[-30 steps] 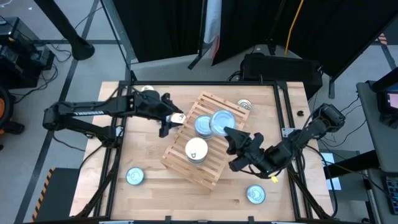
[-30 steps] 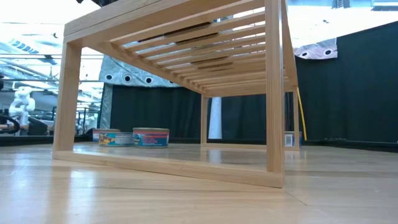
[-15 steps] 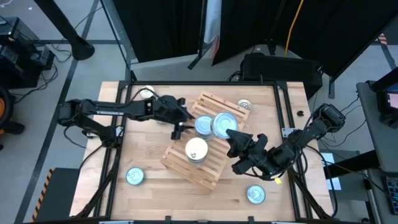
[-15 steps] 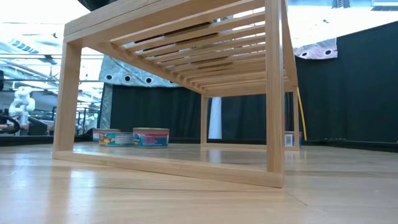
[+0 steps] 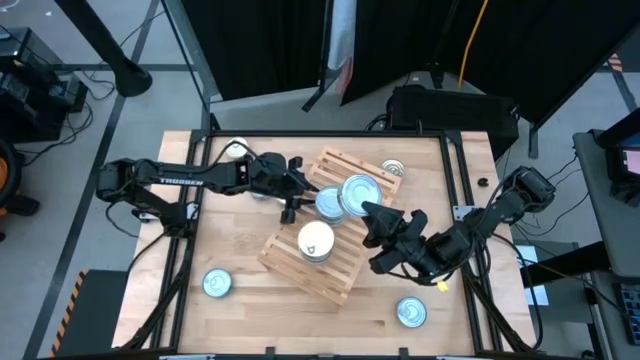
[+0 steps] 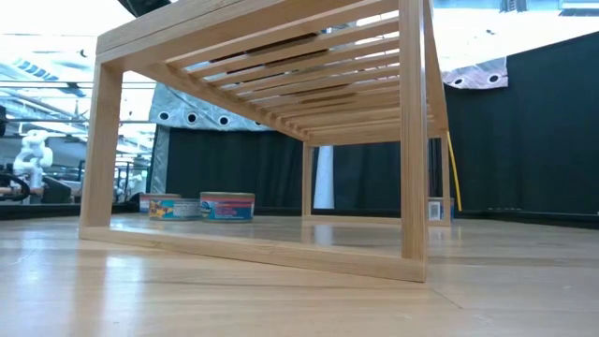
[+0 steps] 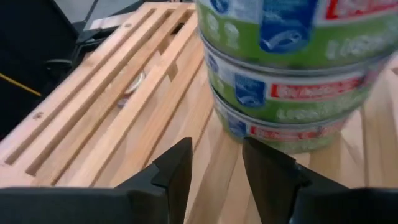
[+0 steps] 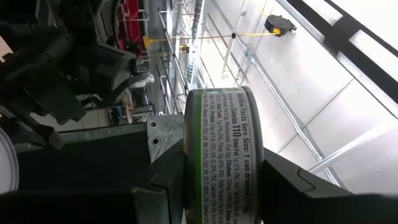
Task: Stack canned seafood by type on shelf
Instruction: Stack the green tuna can on top of the other green tuna can on the shelf
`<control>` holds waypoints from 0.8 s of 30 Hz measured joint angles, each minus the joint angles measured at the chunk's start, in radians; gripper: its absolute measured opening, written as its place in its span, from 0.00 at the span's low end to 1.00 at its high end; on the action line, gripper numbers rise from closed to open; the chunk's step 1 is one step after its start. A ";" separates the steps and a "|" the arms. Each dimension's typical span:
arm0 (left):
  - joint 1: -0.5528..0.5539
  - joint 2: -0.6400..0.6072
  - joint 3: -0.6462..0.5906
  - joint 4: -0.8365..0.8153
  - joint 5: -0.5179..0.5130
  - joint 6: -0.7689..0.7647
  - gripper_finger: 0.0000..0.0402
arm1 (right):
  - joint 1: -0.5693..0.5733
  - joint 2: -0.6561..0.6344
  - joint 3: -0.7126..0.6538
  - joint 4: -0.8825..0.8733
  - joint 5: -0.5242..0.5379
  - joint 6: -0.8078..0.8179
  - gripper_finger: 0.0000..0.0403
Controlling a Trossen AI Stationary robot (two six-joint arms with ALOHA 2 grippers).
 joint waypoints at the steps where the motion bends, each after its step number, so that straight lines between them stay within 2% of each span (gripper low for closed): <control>1: 0.000 0.002 0.000 0.006 0.002 0.000 0.37 | -0.002 0.000 0.000 0.000 0.000 0.000 0.35; 8: -0.002 0.034 0.003 0.090 0.004 -0.002 0.37 | -0.008 0.000 0.000 0.000 0.000 0.025 0.35; 13: 0.001 0.028 0.000 0.063 -0.025 0.000 0.37 | -0.008 0.000 0.000 -0.005 0.031 0.109 0.35; 20: 0.013 -0.099 0.000 0.011 -0.114 -0.001 0.37 | -0.024 -0.001 -0.037 -0.077 0.039 0.218 0.35; 24: 0.005 -0.189 0.000 -0.008 -0.119 -0.023 0.37 | -0.086 -0.001 -0.046 -0.113 -0.014 0.150 0.35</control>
